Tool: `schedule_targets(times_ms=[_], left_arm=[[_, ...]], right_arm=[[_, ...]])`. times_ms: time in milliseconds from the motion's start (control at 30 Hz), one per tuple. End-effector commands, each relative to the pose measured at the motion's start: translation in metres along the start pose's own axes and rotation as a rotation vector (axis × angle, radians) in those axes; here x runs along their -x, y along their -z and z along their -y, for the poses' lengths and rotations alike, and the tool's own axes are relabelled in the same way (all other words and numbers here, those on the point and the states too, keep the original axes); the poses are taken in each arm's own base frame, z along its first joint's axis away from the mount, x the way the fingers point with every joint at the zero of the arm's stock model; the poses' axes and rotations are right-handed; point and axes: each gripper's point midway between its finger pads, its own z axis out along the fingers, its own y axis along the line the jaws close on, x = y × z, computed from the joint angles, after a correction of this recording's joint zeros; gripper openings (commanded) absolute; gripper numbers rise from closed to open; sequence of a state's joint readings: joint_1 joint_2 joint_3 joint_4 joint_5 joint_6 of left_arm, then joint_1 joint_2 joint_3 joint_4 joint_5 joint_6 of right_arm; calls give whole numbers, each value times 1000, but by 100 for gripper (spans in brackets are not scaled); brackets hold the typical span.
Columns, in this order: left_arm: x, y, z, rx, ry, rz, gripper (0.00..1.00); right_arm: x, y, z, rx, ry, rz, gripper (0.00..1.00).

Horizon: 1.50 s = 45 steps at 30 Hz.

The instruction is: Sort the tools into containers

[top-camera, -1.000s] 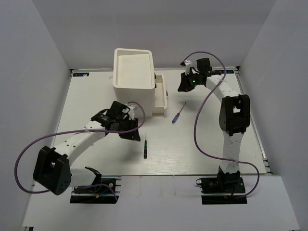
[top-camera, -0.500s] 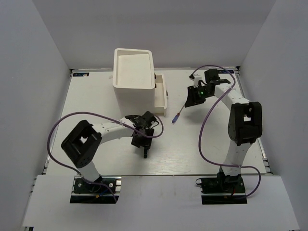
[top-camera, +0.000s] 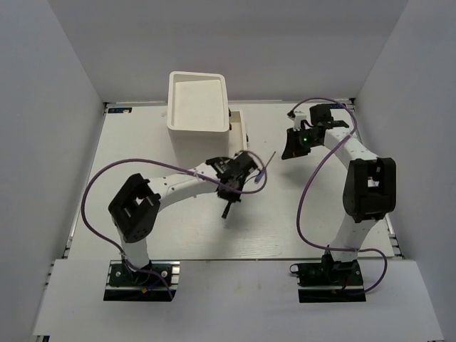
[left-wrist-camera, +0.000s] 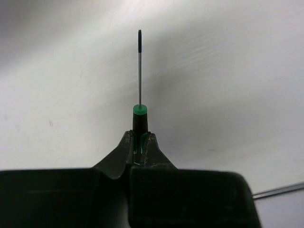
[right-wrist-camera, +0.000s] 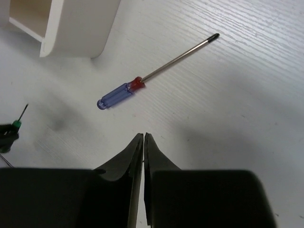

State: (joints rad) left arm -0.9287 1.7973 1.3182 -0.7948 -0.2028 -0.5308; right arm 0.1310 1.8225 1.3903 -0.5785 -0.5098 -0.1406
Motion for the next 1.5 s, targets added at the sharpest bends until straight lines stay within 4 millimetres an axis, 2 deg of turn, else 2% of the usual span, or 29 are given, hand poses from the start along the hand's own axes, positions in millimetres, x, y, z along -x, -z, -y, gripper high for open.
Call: schedule_targets(times_ms=[0, 67, 100, 133, 167, 200, 267, 300, 367, 433, 500, 600, 667, 733, 800, 867, 900, 933, 967, 1033, 1133, 1233, 1267, 1333, 1367, 1400, 1467], left_arm=[[89, 68, 28, -60, -64, 256, 0], [114, 74, 35, -42, -89, 288, 0], [146, 98, 40, -39, -90, 380, 0], [162, 101, 37, -24, -85, 412, 0], [170, 86, 34, 15, -89, 400, 0], [200, 101, 25, 58, -52, 482, 0], [221, 93, 16, 126, -41, 512, 0], [237, 81, 6, 183, -18, 515, 0], [249, 70, 2, 222, -32, 525, 0], [264, 65, -16, 281, -14, 550, 0], [262, 47, -28, 310, -14, 532, 0], [276, 47, -44, 328, 14, 572, 0], [278, 39, -57, 355, 21, 565, 0], [280, 29, -62, 363, 27, 560, 0], [282, 26, -58, 342, 17, 564, 1], [278, 15, -56, 339, 7, 545, 13], [278, 15, -55, 339, 7, 545, 21], [278, 15, -55, 337, 16, 547, 35], [278, 14, -54, 328, 13, 545, 40], [278, 9, -59, 336, 17, 535, 48], [278, 9, -59, 336, 17, 535, 49], [286, 26, -57, 315, 31, 571, 47], [291, 36, -54, 294, 37, 590, 31], [301, 53, -44, 227, 27, 633, 9], [305, 79, -32, 186, 14, 676, 0], [308, 97, -23, 147, -2, 707, 0], [307, 124, -10, 64, -27, 745, 2]], right_arm=[[5, 15, 7, -46, -8, 39, 13], [4, 18, 9, -45, -40, 42, 15], [4, 20, 12, -46, -50, 47, 13], [5, 22, 13, -46, -57, 52, 9], [4, 23, 12, -44, -65, 52, 0], [4, 24, 14, -47, -75, 57, 0], [6, 28, 20, -67, -100, 68, 0], [6, 29, 19, -69, -102, 72, 0], [5, 31, 18, -62, -114, 75, 0], [3, 32, 17, -58, -120, 79, 0], [-3, 33, 15, -54, -134, 75, 0], [-6, 32, 13, -45, -142, 80, 0], [-9, 31, 11, -36, -145, 76, 0], [-11, 29, 9, -20, -150, 71, 0], [-13, 27, 7, -4, -156, 68, 0], [-13, 26, 3, 19, -157, 66, 17], [-13, 25, 3, 23, -160, 61, 23], [-14, 23, 4, 31, -165, 56, 29], [-11, 23, 4, 34, -161, 59, 35], [-7, 21, 1, 59, -160, 54, 38], [-4, 17, -1, 90, -166, 47, 40], [-1, 14, -4, 107, -166, 45, 42], [-2, 9, -7, 119, -174, 31, 40], [-3, 5, -12, 127, -186, 8, 33], [-3, -2, -16, 118, -173, -12, 31], [-3, -7, -25, 122, -185, -34, 26], [-11, -23, -32, 67, -170, -93, 22]])
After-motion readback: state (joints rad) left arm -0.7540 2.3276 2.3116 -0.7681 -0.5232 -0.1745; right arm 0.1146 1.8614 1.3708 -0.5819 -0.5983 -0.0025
